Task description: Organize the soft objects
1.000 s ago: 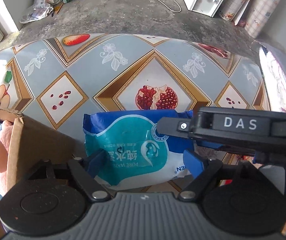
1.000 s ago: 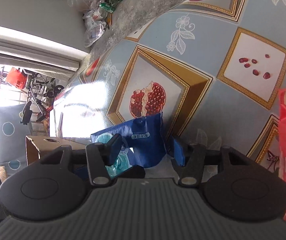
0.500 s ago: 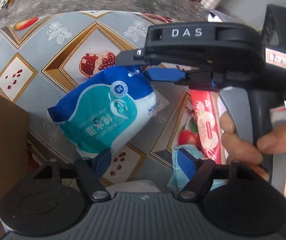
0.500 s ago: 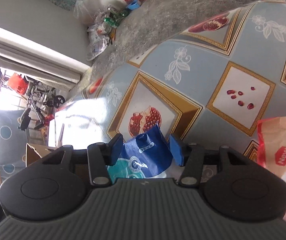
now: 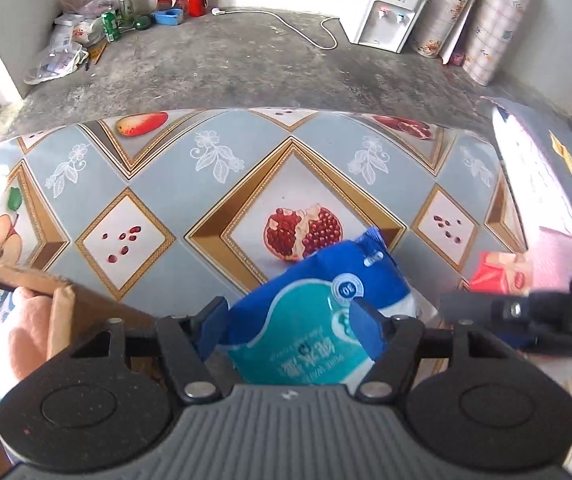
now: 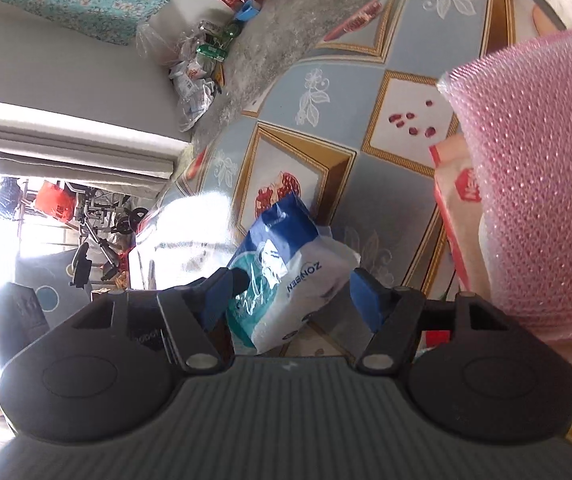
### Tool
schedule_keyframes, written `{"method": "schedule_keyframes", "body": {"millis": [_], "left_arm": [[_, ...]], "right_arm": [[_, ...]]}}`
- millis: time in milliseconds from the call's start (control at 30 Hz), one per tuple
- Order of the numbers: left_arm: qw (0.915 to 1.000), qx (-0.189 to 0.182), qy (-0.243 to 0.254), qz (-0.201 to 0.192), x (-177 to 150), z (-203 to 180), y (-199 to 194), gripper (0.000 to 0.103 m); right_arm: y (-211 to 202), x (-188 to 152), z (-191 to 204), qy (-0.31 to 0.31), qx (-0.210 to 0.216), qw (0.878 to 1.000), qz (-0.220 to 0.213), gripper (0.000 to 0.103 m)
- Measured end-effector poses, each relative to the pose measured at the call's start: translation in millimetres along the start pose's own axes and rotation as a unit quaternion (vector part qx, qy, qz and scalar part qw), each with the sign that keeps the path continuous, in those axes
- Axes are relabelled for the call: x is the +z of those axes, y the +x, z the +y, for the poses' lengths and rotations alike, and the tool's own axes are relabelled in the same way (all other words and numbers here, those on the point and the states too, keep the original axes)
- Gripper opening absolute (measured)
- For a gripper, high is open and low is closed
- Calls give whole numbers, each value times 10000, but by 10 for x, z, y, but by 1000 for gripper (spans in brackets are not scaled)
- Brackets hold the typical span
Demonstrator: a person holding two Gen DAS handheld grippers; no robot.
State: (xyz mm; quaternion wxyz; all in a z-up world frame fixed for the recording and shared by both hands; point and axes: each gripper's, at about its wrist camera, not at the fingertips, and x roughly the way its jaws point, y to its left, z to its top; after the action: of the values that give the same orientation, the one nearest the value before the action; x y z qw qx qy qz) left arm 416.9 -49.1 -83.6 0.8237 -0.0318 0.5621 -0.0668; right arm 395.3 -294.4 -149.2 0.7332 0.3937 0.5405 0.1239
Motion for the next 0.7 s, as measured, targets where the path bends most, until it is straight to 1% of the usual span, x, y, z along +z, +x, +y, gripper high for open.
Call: {"method": "schedule_keyframes", "body": {"millis": [100, 167, 200, 300, 433, 533, 700], "left_arm": [[9999, 71, -18, -81, 43, -9, 66, 69], [9999, -34, -159, 15, 77, 13, 123, 68], [9997, -27, -223, 32, 82, 15, 139, 68], [9998, -31, -130, 165, 72, -24, 168, 69], [9985, -258, -125, 465, 6, -10, 153, 71], [9972, -423, -129, 604, -59, 8, 112, 70], [9954, -577, 202, 739, -162, -105, 61, 71]], "right_arm": [[75, -27, -80, 188, 25, 9997, 136, 65], [126, -36, -126, 294, 74, 9994, 193, 65], [163, -19, -124, 338, 101, 9992, 206, 65], [223, -13, -133, 369, 132, 9991, 190, 65], [256, 4, -152, 453, 228, 9986, 146, 65], [269, 24, -171, 486, 272, 9984, 127, 65], [359, 14, -170, 467, 233, 9984, 228, 65]]}}
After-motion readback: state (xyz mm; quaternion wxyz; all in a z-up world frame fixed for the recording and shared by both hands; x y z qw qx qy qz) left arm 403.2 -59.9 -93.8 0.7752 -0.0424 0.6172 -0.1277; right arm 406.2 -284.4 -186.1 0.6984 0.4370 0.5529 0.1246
